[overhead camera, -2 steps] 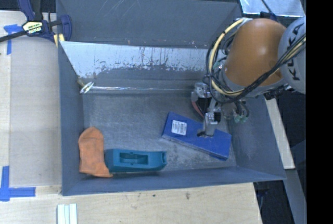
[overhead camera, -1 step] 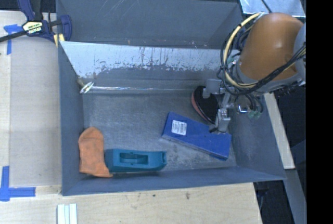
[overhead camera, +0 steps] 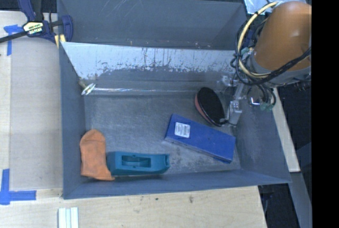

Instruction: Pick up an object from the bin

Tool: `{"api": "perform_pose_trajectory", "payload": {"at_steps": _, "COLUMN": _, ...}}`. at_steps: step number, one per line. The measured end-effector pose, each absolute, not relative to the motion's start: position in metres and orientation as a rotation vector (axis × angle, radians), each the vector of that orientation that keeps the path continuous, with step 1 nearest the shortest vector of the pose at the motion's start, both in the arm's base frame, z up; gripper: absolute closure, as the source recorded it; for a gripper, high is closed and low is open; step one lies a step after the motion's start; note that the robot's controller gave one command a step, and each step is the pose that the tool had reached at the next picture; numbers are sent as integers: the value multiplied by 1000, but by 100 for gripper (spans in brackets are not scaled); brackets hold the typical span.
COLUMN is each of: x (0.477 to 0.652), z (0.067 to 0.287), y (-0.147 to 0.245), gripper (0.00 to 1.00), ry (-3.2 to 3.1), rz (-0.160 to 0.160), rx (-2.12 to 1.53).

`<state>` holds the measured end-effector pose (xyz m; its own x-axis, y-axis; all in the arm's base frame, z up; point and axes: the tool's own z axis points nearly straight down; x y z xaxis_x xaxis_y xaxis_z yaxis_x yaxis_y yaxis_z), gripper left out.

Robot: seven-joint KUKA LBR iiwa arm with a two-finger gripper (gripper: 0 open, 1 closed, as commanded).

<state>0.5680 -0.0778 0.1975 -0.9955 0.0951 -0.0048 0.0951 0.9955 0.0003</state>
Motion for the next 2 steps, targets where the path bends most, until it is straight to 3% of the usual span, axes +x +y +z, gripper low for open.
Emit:
{"api": "perform_pose_trajectory", "payload": {"at_steps": 1, "x": 581, "z": 182, "y": -107, "gripper": 0, "ry": 3134, "rz": -2, "rx": 43}}
{"api": "perform_pose_trajectory", "payload": {"at_steps": 2, "x": 577, "z": 161, "y": -115, "gripper": 0, "ry": 3136, "rz": -1, "rx": 104}}
